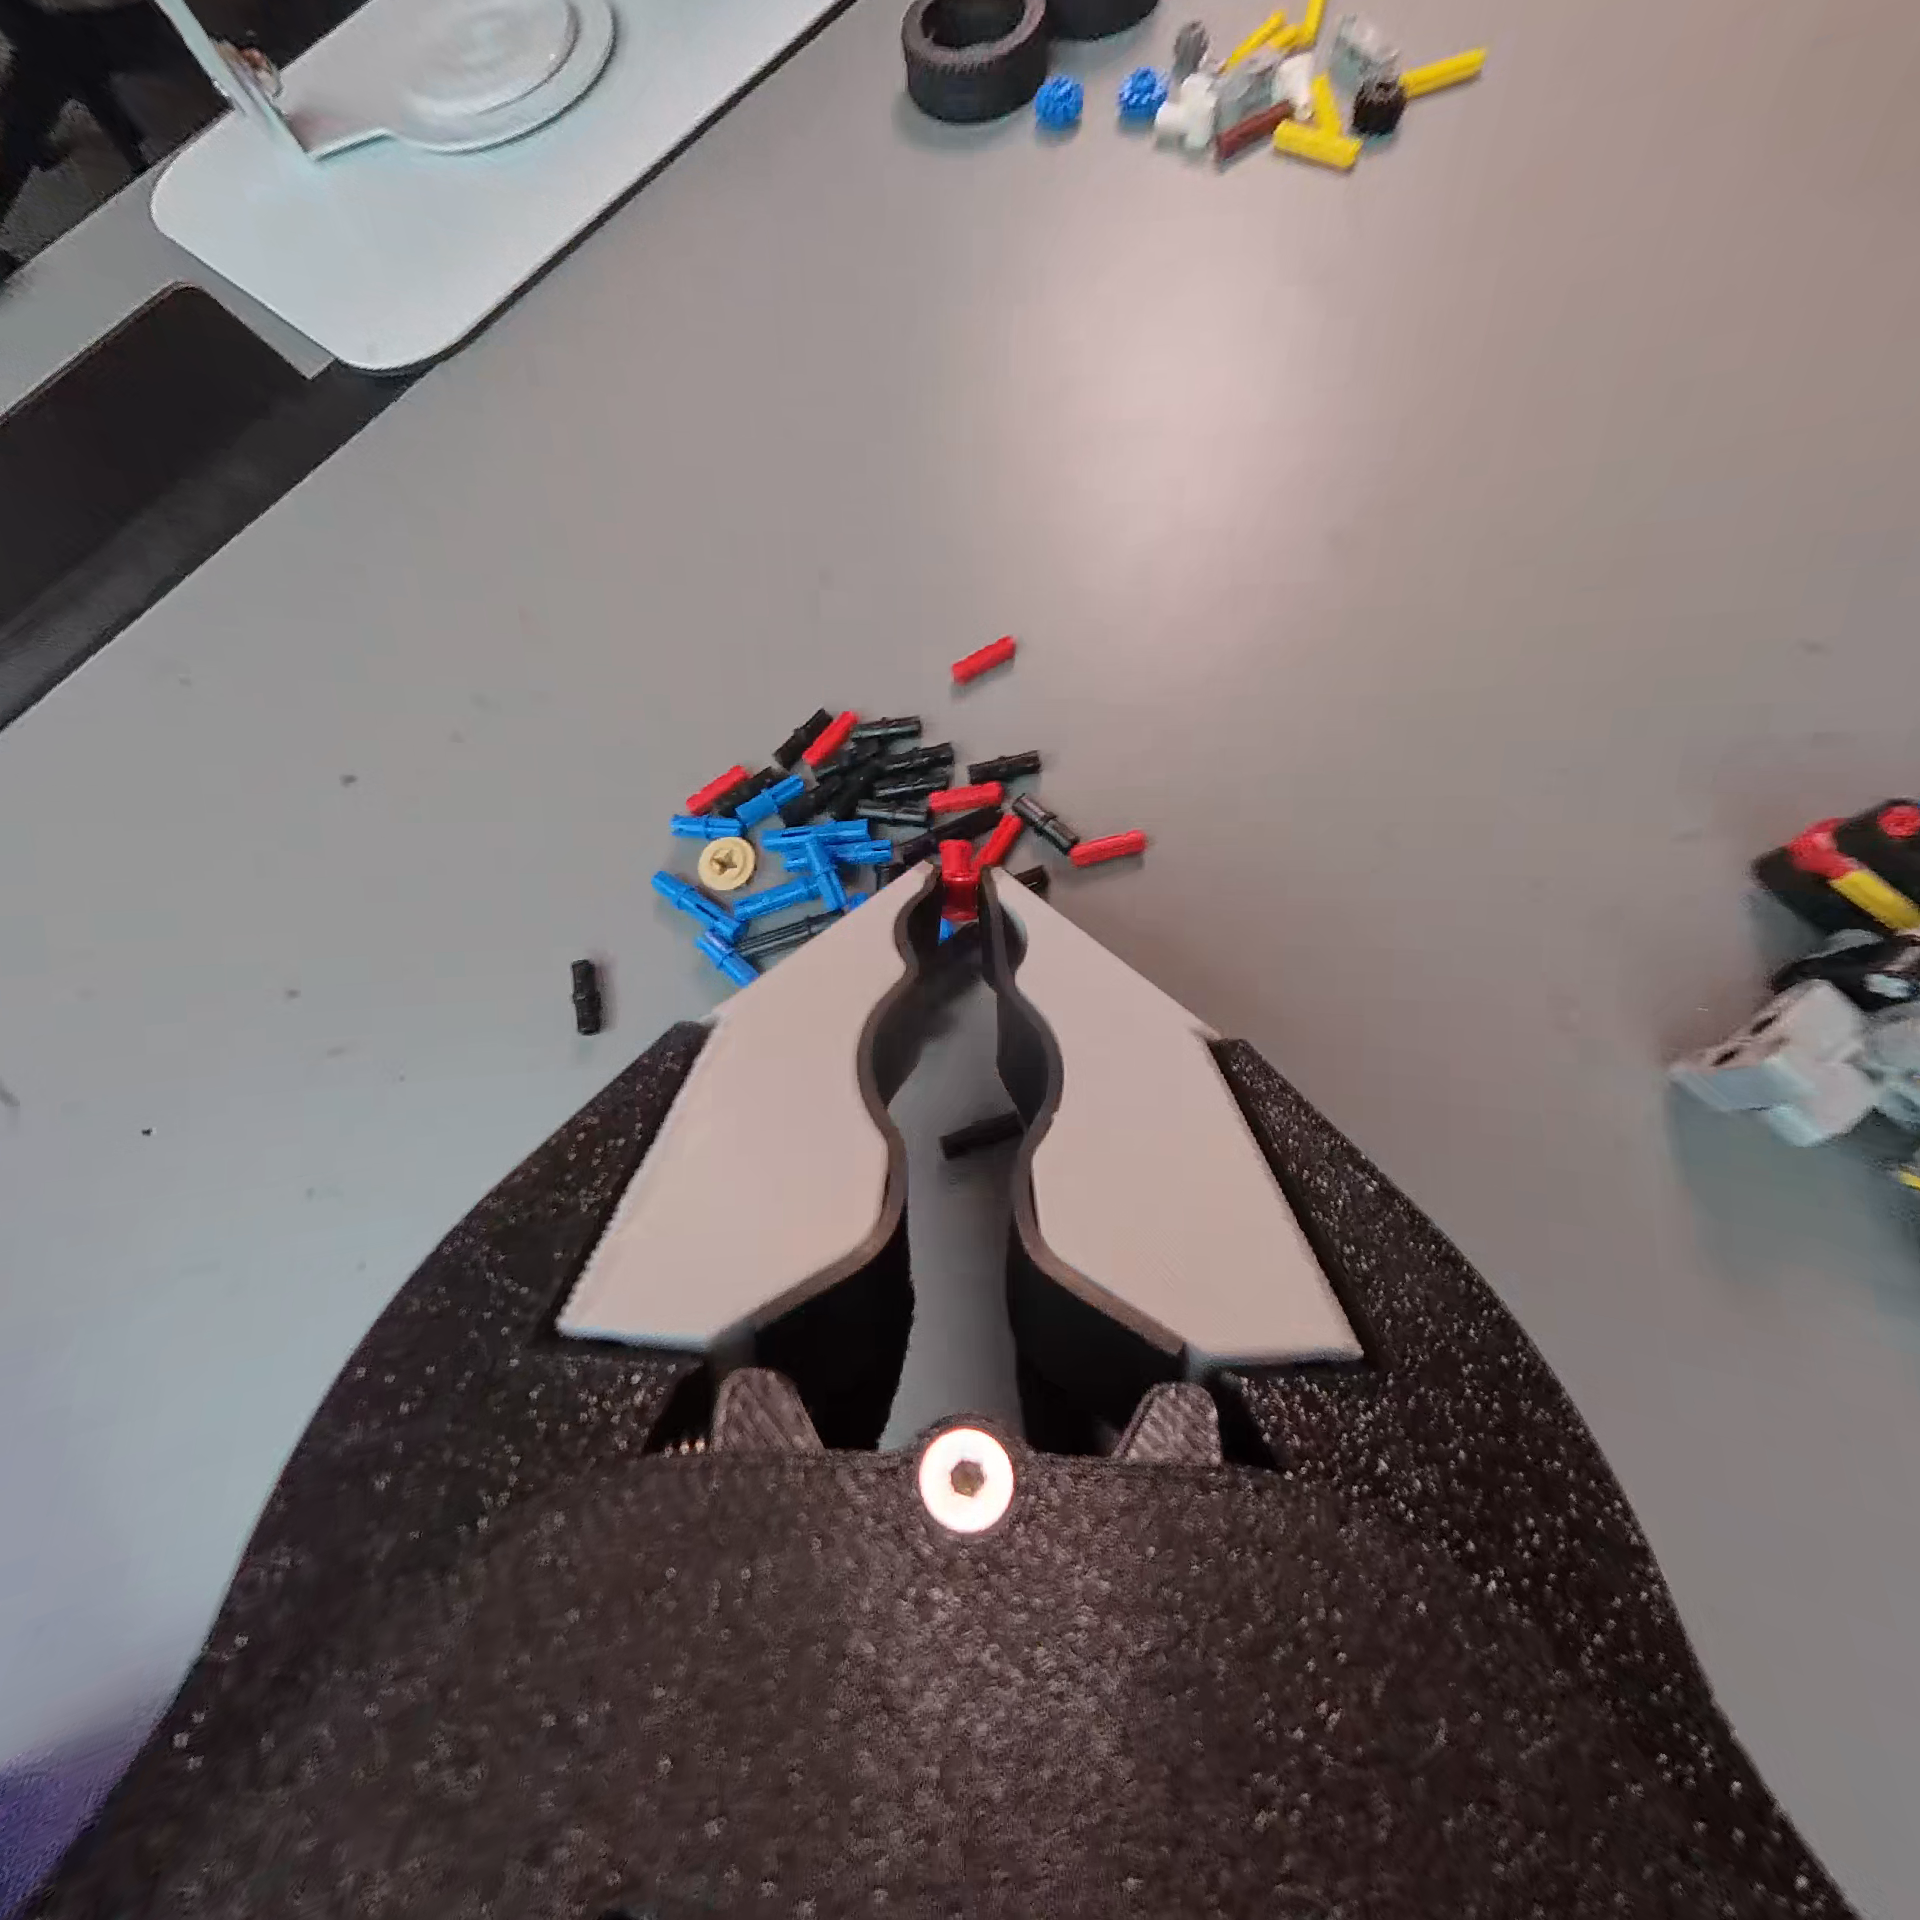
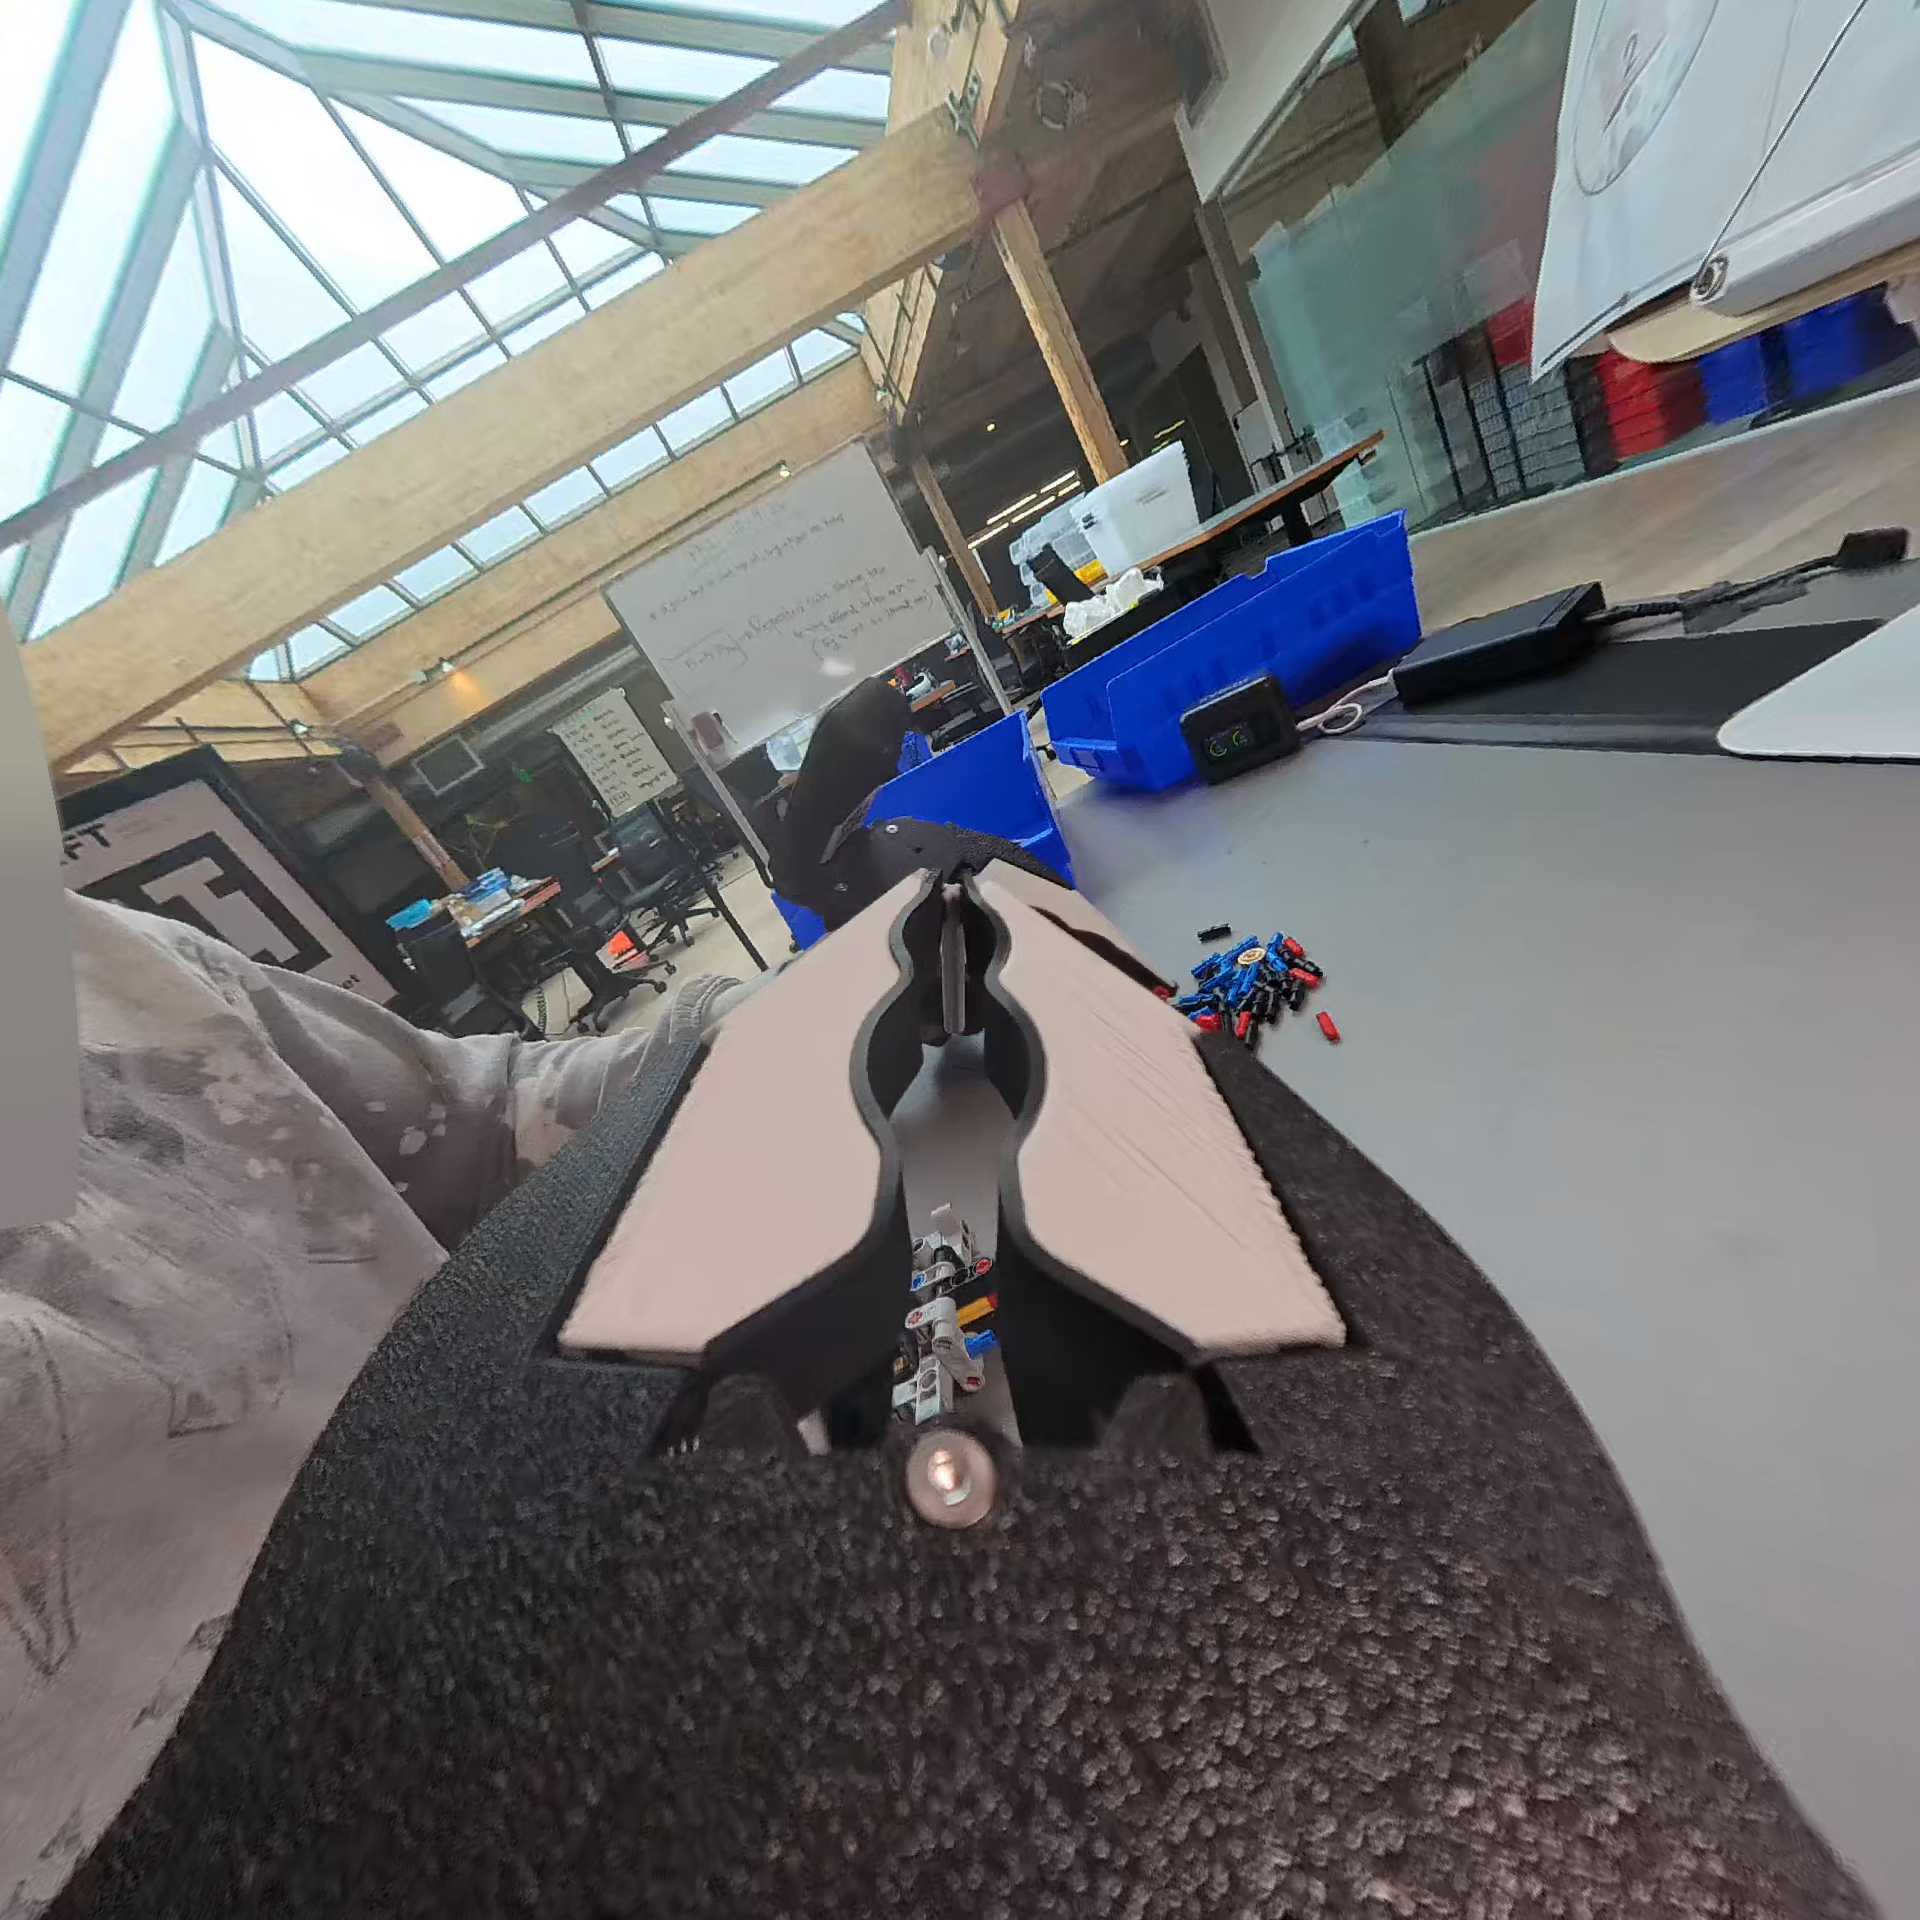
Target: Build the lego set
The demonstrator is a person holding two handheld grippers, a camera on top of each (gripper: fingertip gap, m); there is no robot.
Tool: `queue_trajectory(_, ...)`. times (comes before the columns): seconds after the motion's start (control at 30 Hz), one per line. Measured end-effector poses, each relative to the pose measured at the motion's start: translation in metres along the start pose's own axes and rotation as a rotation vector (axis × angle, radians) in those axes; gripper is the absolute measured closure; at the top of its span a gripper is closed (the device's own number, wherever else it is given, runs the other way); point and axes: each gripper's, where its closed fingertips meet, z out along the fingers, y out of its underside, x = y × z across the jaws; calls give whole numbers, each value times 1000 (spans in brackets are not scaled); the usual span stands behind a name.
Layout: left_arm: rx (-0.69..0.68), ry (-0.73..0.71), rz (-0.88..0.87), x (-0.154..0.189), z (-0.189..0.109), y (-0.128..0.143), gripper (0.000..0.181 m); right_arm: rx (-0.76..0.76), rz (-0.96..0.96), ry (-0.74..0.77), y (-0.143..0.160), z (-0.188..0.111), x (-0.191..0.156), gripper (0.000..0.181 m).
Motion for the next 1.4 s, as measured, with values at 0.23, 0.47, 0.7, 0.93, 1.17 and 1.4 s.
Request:
queue_trajectory(0.23,-11,-49,52,-8,11,-1,175,-90,-10,-11,30,10,-5,179)
queue_trajectory(0.47,80,-14,25,0,2,-13,175,-98,1,-12,33,11,-4,179)
queue_trajectory(0.7,173,-20,209,20,-4,-26,174,-104,4,8,35,8,-1,179)
queue_trajectory(0.93,121,-65,275,16,2,-14,170,-132,16,15,42,8,2,179)
queue_trajectory(1.17,139,-71,230,5,-10,-15,148,-132,20,20,43,7,3,179)
queue_trajectory(1.4,218,183,165,38,-31,-20,159,-121,38,21,42,7,4,179)
